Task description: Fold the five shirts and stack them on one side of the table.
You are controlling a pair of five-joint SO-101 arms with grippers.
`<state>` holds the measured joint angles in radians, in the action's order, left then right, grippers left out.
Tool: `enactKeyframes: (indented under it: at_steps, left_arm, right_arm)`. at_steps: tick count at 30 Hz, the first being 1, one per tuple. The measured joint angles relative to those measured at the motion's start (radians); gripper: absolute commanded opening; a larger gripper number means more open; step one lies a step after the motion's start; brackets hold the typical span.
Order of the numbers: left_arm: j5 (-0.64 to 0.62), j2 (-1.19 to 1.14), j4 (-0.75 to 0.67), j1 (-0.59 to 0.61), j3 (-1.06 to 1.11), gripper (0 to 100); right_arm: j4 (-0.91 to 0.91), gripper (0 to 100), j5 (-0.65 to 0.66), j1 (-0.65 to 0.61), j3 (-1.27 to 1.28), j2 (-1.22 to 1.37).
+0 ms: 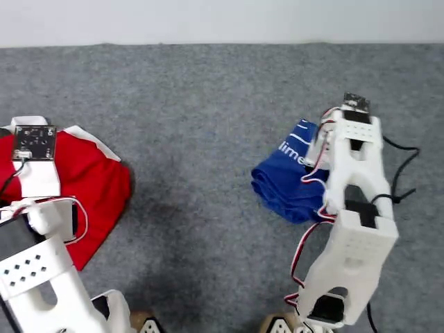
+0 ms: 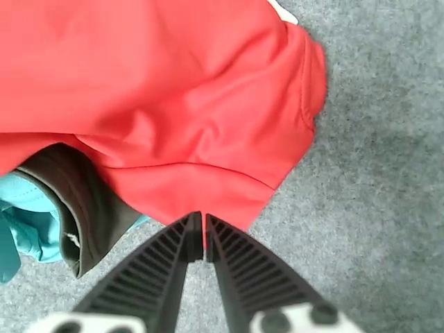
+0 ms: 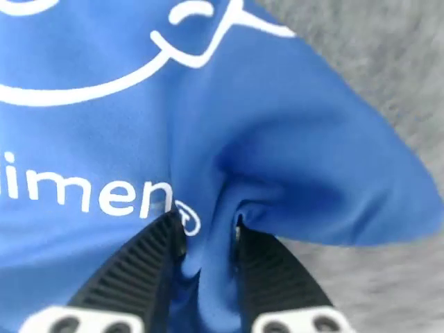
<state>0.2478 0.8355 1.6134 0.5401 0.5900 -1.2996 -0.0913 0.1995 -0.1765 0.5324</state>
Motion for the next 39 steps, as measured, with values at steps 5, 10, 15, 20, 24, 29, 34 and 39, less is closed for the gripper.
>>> enactKeyframes:
  at_steps: [5, 10, 15, 20, 24, 29, 34, 39]
  left_arm:
    - [0.0, 0.0, 0.0, 0.0, 0.0, 2]
    - [0.0, 0.0, 0.0, 0.0, 0.0, 2]
    - [0.0, 0.0, 0.0, 0.0, 0.0, 2]
    - [0.0, 0.0, 0.0, 0.0, 0.0, 2]
    - [0.0, 0.0, 0.0, 0.0, 0.0, 2]
    - [0.0, 0.0, 0.0, 0.0, 0.0, 2]
    - [0.0, 0.0, 0.0, 0.0, 0.0, 2]
    - [0.0, 0.0, 0.0, 0.0, 0.0, 2]
  right_arm:
    - [-0.012, 0.9, 0.384, 0.215, -0.052, -0.014]
    - [0.078, 0.9, 0.752, 0.414, -0.121, 0.025]
    - [0.186, 2.3, 0.948, 0.523, -0.216, 0.132]
    - [0.175, 25.4, 0.987, 0.542, -0.301, 0.173]
    - [0.043, 31.8, 0.89, 0.557, -0.422, 0.175]
    - [-0.176, 31.6, 0.784, 0.56, -0.591, 0.175]
    - [-0.325, 12.1, 0.773, 0.56, -0.647, 0.175]
    - [-0.342, 3.9, 0.775, 0.551, -0.666, 0.189]
